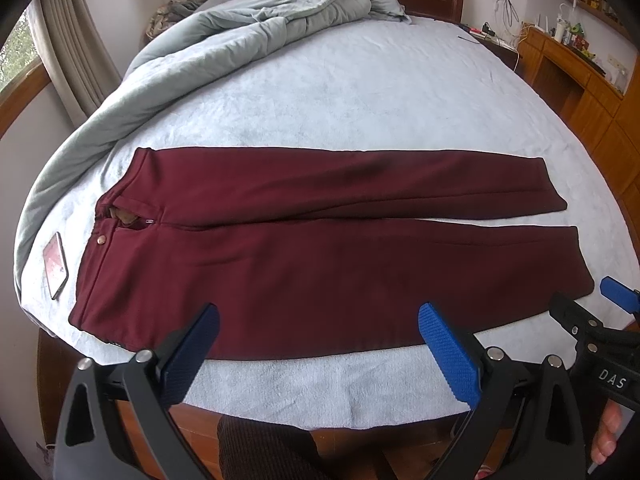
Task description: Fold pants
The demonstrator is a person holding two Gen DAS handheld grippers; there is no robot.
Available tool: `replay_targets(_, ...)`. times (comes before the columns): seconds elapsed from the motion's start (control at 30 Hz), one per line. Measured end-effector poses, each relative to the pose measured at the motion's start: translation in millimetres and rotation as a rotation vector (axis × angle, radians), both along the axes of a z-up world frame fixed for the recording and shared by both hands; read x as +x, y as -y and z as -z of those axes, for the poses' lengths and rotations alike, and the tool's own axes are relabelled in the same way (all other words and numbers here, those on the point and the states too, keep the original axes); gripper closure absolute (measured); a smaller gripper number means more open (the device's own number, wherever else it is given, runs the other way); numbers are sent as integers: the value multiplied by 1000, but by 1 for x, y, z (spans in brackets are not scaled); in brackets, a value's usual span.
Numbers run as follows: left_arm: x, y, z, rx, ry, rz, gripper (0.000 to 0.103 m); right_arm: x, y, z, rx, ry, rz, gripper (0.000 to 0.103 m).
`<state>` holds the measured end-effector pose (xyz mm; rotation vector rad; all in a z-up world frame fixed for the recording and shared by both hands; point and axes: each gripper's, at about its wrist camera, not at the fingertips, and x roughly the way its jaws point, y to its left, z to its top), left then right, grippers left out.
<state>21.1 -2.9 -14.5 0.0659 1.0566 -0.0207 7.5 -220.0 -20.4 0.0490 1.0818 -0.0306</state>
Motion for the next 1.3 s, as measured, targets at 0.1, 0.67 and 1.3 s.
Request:
replay_targets(0.1,0,0,0,2,1,-1,4,0,0,0,0,0,0,2)
replay_targets(0.67,0,0,1,-5,-2,1,4,0,0,1,0,-1,1,2)
replay_targets(1.3,0,0,3,-2,-7,-1,4,-1,-1,9,-5,-7,1,2)
